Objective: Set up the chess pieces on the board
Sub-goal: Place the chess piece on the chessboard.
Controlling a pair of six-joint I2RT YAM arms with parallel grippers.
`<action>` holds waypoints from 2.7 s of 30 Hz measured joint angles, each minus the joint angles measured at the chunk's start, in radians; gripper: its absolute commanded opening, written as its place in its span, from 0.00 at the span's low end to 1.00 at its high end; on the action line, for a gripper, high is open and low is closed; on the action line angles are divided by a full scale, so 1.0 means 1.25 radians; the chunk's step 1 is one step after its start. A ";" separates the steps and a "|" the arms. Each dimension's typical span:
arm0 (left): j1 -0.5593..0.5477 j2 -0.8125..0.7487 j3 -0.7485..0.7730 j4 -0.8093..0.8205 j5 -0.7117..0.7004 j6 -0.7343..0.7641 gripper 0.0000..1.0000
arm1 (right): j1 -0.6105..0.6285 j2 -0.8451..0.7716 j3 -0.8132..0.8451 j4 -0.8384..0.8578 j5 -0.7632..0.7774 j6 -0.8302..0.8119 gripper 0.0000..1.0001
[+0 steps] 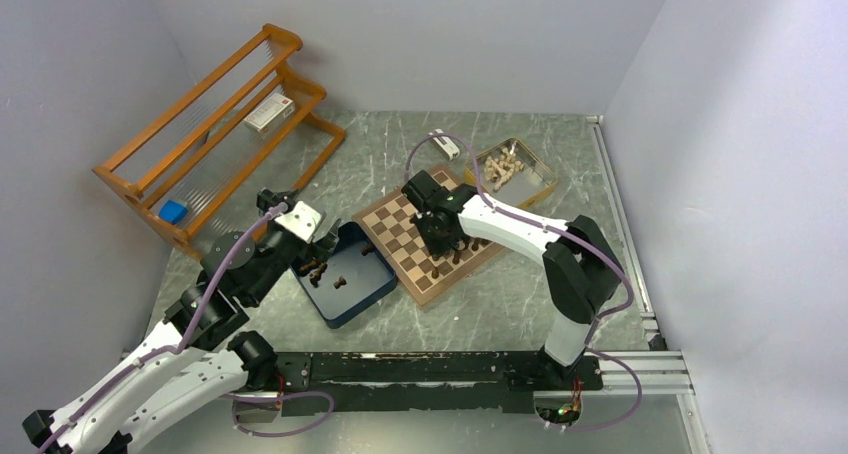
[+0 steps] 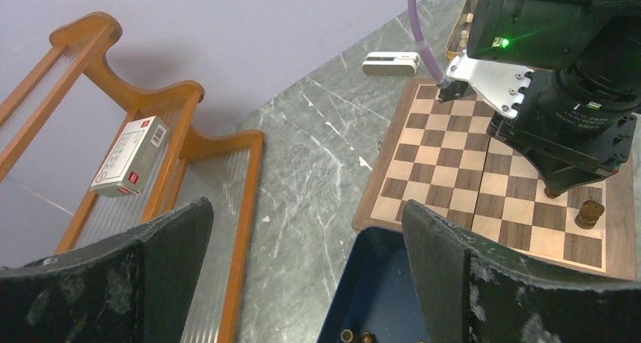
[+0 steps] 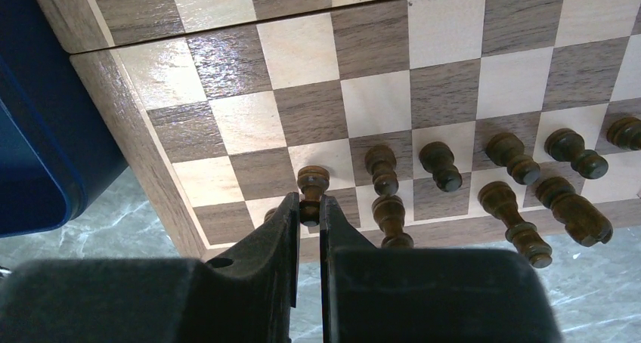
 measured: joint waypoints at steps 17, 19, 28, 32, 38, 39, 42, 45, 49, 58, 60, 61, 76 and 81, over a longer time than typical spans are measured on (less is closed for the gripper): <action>0.000 0.004 0.000 0.000 -0.002 0.002 1.00 | 0.002 0.027 0.015 -0.006 0.009 -0.002 0.12; 0.000 0.004 0.000 -0.001 -0.003 0.002 1.00 | 0.003 0.027 0.015 -0.009 0.012 -0.003 0.12; 0.000 0.004 0.000 0.000 -0.003 0.002 1.00 | 0.006 0.026 0.020 -0.034 0.016 -0.003 0.12; 0.000 0.004 0.000 -0.001 -0.003 0.002 1.00 | 0.006 0.026 0.020 -0.036 0.016 -0.002 0.12; 0.000 0.004 0.000 -0.001 -0.003 0.002 1.00 | 0.006 0.027 0.020 -0.035 0.016 -0.002 0.17; 0.000 0.004 0.000 -0.001 -0.003 0.002 1.00 | 0.006 0.028 0.020 -0.035 0.016 -0.002 0.18; 0.000 0.004 0.000 -0.001 -0.003 0.002 1.00 | 0.006 0.031 0.020 -0.033 0.016 -0.003 0.20; 0.000 0.004 0.000 -0.001 -0.003 0.002 1.00 | 0.006 0.031 0.020 -0.031 0.016 -0.003 0.20; 0.000 0.004 0.000 -0.001 -0.003 0.005 1.00 | 0.006 0.034 0.020 -0.024 0.017 -0.003 0.20; 0.000 0.004 0.000 -0.001 -0.003 0.007 1.00 | 0.006 0.040 0.025 -0.017 0.020 -0.003 0.17; 0.000 0.004 0.000 -0.001 -0.003 0.008 1.00 | 0.006 0.042 0.027 -0.018 0.021 -0.003 0.16; 0.000 0.004 0.000 -0.001 -0.003 0.007 1.00 | 0.006 0.042 0.028 -0.019 0.021 -0.003 0.15; 0.000 0.007 0.000 -0.001 -0.002 0.008 1.00 | 0.006 0.044 0.030 -0.019 0.023 -0.003 0.18; 0.000 0.007 0.000 -0.001 -0.002 0.008 1.00 | 0.006 0.044 0.030 -0.019 0.023 -0.003 0.23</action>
